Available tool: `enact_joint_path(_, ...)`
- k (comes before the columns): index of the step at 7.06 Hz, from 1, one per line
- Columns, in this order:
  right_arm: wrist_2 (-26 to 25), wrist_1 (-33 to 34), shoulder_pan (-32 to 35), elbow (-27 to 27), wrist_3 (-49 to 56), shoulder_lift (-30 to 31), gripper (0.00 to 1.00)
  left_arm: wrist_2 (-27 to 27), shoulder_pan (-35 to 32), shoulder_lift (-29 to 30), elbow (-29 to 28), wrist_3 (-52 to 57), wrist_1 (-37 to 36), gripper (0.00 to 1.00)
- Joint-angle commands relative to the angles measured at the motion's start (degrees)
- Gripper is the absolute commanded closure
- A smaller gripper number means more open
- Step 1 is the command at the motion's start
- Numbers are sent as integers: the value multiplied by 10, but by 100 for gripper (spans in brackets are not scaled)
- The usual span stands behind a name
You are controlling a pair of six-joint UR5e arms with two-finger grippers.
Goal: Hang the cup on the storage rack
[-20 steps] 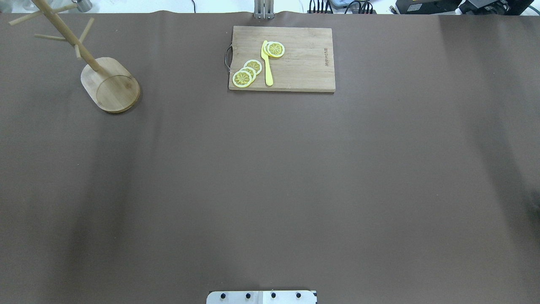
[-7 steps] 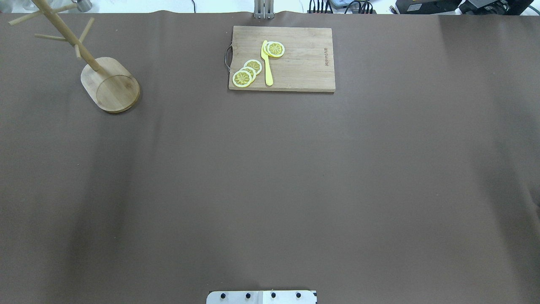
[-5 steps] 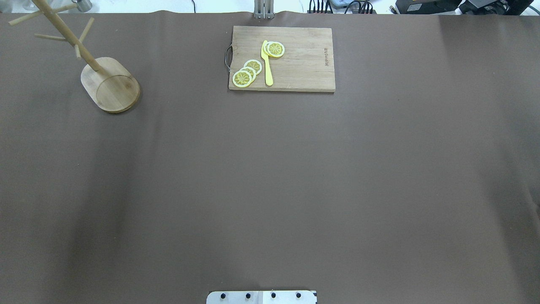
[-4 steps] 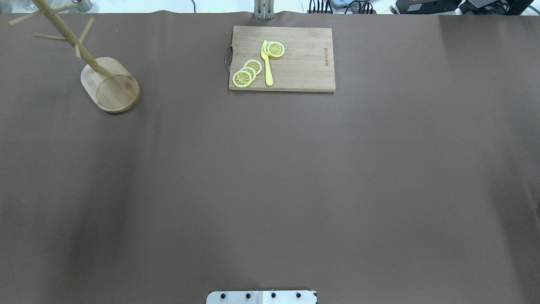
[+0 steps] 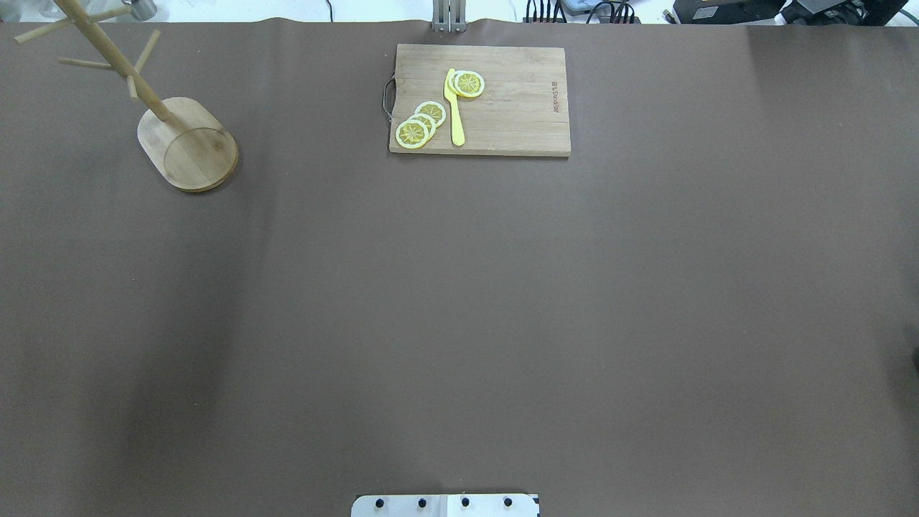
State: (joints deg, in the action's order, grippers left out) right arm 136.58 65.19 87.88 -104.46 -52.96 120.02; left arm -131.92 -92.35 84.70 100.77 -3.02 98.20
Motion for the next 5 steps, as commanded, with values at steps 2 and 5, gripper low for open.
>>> enact_joint_path(2, 3, -115, -3, 82, -21, 1, 0, 0, 0, -1, 0, 0, -1, 1)
enact_joint_path(5, 4, -122, -45, 80, -60, -6, 0, 0, 0, -1, -1, 0, -1, 1)
